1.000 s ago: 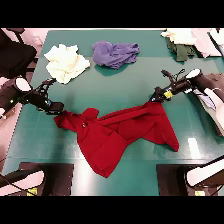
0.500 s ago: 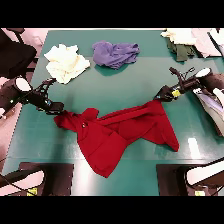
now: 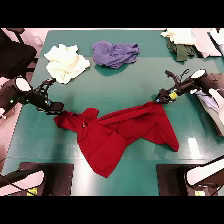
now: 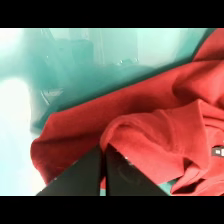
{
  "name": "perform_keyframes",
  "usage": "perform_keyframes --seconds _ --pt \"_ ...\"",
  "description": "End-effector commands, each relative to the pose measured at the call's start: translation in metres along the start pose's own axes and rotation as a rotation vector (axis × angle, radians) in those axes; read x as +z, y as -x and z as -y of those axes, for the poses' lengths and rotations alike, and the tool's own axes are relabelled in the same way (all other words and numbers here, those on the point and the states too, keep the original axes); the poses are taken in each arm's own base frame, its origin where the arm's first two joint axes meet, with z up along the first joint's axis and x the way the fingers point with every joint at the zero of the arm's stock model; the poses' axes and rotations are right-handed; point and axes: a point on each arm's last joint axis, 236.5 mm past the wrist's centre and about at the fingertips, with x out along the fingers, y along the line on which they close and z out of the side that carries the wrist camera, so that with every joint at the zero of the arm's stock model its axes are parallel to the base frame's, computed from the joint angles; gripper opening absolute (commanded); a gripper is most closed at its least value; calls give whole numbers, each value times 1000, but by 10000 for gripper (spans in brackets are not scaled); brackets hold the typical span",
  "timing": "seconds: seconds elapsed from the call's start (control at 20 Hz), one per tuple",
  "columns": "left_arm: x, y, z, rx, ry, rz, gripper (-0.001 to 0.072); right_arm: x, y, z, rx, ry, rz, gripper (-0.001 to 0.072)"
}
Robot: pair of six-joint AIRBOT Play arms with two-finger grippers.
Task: Fold the shirts.
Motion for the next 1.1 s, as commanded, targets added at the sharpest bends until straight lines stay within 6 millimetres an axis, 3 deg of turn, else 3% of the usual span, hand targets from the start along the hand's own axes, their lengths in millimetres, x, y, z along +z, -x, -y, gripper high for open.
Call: perform_keyframes --seconds 0.0,0.2,0.3,0.35,0.5,0.6,0.7,0.85,1.05 --pt "0 0 0 -1 2 -2 24 0 -7 0 -13 9 -13 20" --pt "1 1 0 1 10 6 24 22 23 -11 -64 56 129 19" --pt "24 16 -1 15 35 92 24 33 56 -21 -98 88 237 19" --pt "45 32 2 19 27 163 24 40 74 -31 -121 116 305 19" --pt "116 108 23 8 -28 430 24 60 143 -67 -200 205 561 19" --pt "156 175 39 18 -75 630 23 66 192 -97 -240 248 741 19" --pt "181 247 57 44 -154 810 24 61 244 -132 -275 303 922 19" --pt "192 324 81 89 -276 994 24 46 300 -172 -303 369 1116 19" --pt "184 360 101 87 -346 1049 24 12 324 -208 -303 438 1179 19"
